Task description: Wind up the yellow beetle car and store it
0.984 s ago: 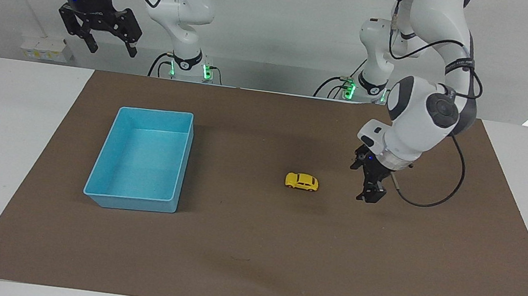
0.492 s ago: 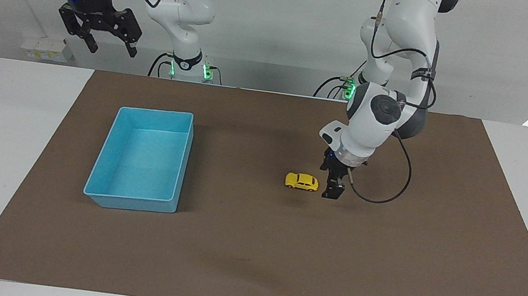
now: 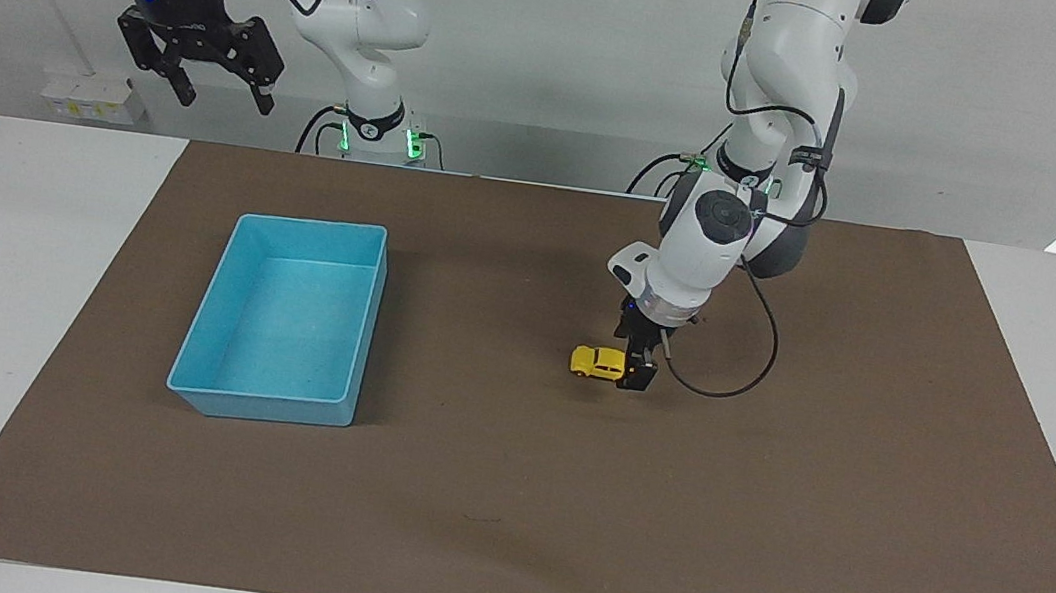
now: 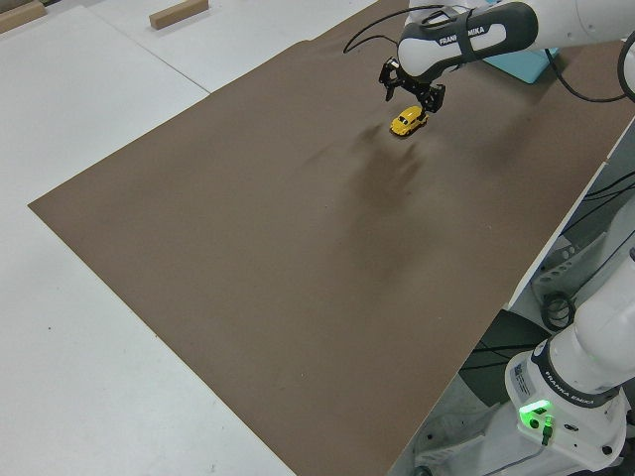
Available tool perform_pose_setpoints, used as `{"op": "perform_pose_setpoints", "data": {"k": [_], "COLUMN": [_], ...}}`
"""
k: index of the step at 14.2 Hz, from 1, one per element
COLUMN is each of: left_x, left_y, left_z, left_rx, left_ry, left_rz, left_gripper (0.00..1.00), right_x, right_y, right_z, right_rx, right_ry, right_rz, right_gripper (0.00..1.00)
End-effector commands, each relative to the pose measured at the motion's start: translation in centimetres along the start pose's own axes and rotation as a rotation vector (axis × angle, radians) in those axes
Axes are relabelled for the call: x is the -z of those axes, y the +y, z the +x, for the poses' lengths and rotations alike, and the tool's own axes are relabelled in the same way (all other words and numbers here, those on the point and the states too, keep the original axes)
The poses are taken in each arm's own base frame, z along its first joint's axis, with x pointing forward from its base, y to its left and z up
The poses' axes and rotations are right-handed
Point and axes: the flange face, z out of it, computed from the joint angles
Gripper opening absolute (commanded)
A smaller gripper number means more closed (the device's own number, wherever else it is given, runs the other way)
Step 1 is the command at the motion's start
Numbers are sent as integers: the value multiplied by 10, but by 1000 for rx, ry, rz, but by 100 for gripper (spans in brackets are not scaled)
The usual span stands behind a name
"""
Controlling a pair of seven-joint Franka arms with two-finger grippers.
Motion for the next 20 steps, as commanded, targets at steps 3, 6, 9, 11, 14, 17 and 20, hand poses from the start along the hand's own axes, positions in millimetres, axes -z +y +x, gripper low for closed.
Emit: {"op": "perform_pose_setpoints", "data": {"k": [3,6,9,11,14,17,20], "left_x": [-12,-11,-12,-11,-13,-15,-20], "left_y": [17,17,14,14,15,11,9], "left_z": [11,14,12,12,7,-10,-31], "left_rx": [22,31,-15,-15,-7,7,7], "left_ry": [3,-7,-45,-44,-50,-62,-72], "left_rz": [20,29,46,47,37,25,13], "left_gripper": [97,34,0,0,0,0,0], "right_x": [3,3,3,3,3,3,3], "right_y": [3,3,3,3,4,3,3], "right_z": [-5,-5,-5,-5,-5,-5,-5], "right_rx": [19,19,19,19,19,19,19], "right_ry": [-4,-4,-2,-2,-4,-2,-2], "right_rz": [14,14,14,14,13,14,14], "right_gripper": [100,100,100,100,100,100,100]}}
